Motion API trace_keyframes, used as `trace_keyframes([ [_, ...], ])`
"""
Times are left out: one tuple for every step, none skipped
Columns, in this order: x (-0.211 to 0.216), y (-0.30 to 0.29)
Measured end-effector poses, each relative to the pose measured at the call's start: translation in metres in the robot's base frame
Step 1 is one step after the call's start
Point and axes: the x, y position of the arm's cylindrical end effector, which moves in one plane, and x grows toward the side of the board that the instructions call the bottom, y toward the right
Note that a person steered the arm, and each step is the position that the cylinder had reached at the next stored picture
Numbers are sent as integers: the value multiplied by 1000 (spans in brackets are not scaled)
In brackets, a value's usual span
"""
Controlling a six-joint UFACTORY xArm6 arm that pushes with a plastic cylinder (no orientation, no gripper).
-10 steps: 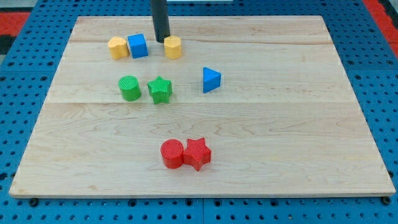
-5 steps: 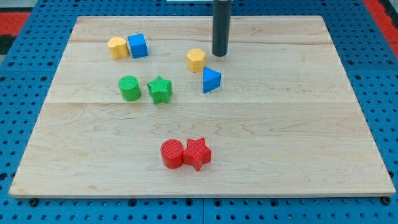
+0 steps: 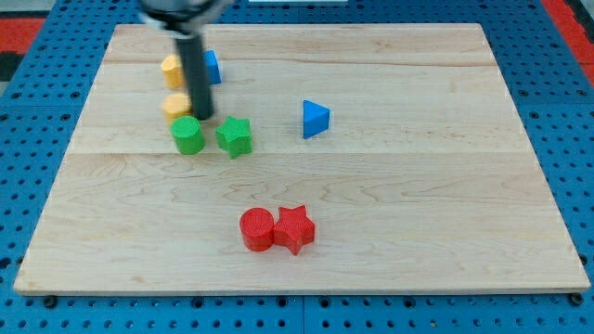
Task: Move the yellow hexagon towards the bottom left side of the board
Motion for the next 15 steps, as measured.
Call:
trace_keyframes([
  [-3,-18],
  [-15,1],
  [-30,-44],
  [-30,-77],
  [15,-78],
  [24,-77],
  [22,-77],
  [23,-74],
  [29,-51],
  [77,-37],
  [109,-26],
  [82,-35],
  [104,2],
  [105,15],
  [113,32],
])
